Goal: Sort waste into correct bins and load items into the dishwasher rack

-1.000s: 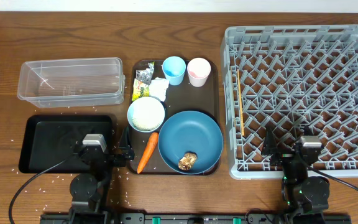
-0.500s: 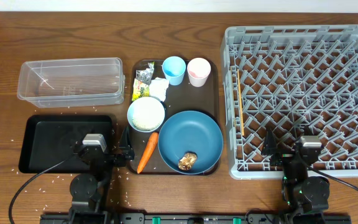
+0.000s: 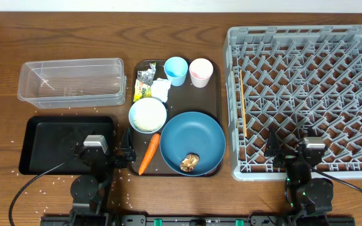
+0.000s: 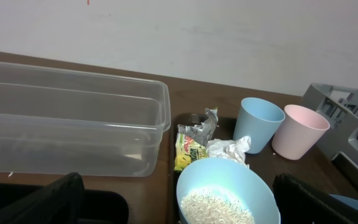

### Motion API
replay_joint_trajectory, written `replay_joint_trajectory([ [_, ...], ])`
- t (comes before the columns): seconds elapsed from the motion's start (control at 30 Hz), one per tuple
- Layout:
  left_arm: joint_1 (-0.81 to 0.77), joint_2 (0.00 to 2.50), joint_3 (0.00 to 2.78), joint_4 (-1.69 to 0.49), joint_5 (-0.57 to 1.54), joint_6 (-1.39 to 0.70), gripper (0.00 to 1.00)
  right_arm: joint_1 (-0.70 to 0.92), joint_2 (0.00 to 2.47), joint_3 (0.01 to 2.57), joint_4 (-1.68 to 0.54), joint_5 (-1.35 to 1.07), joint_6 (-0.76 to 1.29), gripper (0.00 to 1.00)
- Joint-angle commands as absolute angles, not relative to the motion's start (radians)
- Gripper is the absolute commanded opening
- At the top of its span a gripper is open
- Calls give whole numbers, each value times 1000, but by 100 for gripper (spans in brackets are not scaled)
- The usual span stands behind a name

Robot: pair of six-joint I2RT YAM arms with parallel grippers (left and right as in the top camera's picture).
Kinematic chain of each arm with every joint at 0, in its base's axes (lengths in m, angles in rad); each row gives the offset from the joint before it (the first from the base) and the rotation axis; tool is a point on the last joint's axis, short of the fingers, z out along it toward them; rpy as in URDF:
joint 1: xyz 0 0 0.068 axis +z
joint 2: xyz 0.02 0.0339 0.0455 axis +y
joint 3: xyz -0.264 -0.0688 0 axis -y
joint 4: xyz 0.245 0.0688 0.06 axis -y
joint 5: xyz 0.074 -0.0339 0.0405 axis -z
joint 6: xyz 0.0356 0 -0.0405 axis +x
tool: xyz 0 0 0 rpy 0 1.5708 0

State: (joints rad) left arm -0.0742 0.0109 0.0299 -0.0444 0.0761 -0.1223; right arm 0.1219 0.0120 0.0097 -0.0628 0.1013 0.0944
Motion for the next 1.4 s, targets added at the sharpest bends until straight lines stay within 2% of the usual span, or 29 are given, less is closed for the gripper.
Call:
replay_joint_trajectory([
  [0.0, -78, 4, 4, -60, 86, -105, 98, 115, 11, 6, -64, 97, 99, 99],
  [0.47, -78, 4, 4, -60, 86, -105, 98, 115, 11, 6, -64, 97, 99, 99],
  [0.63, -78, 4, 4, 13, 89, -113, 98, 115, 11, 6, -63, 97, 99, 99],
  [0.87, -78, 4, 4, 13, 288, -140, 98, 116, 11, 6, -31, 88, 114, 99],
  [1.07, -78, 4, 23, 13, 382, -214, 98, 115, 11, 7, 42, -117, 279, 99],
  [1.23, -78, 10, 119, 10, 393, -234, 98, 115, 15, 63, -17, -179, 361, 99],
  [1.37, -78, 78, 229, -21, 366, -234, 98, 116, 56, 190, -178, -189, 369, 99],
])
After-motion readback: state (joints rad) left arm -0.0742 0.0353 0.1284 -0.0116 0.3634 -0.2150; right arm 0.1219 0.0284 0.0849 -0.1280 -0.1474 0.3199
